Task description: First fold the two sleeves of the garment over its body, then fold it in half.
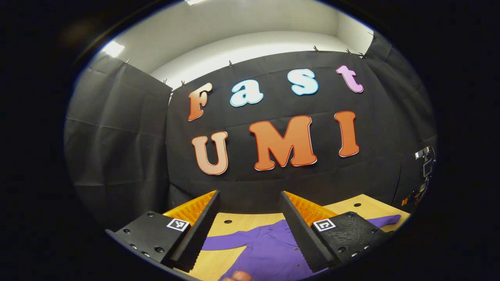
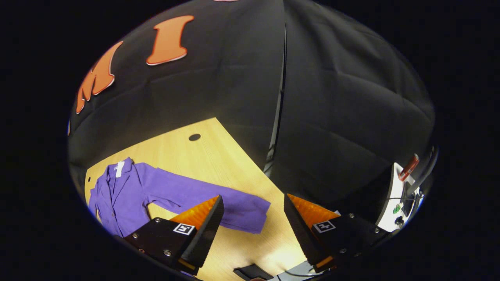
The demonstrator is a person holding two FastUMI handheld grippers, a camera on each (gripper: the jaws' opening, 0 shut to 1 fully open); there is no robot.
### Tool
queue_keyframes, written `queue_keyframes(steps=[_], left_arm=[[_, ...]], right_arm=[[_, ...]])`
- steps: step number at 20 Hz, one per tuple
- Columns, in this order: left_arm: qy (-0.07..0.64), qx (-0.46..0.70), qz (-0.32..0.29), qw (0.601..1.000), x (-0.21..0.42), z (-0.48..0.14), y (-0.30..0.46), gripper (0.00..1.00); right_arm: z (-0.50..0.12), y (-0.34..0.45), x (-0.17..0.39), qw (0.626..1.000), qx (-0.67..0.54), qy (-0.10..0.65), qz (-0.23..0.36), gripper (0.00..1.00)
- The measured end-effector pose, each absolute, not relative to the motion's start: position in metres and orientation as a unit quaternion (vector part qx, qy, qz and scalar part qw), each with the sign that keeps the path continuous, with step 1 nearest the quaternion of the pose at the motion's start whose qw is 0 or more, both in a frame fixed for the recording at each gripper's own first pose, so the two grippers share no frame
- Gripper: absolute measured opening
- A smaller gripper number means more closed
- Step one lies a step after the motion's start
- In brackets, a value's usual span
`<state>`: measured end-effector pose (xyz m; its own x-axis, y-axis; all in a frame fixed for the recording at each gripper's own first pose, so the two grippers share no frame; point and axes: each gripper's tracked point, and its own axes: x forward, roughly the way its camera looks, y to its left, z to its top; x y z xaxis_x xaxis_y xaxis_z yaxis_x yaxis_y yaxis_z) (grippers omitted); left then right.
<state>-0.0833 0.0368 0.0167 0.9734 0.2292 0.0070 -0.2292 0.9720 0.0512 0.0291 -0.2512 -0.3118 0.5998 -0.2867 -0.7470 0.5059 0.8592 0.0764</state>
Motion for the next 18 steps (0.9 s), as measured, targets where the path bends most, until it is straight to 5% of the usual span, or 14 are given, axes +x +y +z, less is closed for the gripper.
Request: queue_keyframes(steps=[18], left_arm=[[0.06,0.041,0.175,0.982,-0.107,-0.026,0.056,0.99]], right_arm=[[-0.417,-0.235,0.026,0.714,0.319,0.595,-0.184,0.94]])
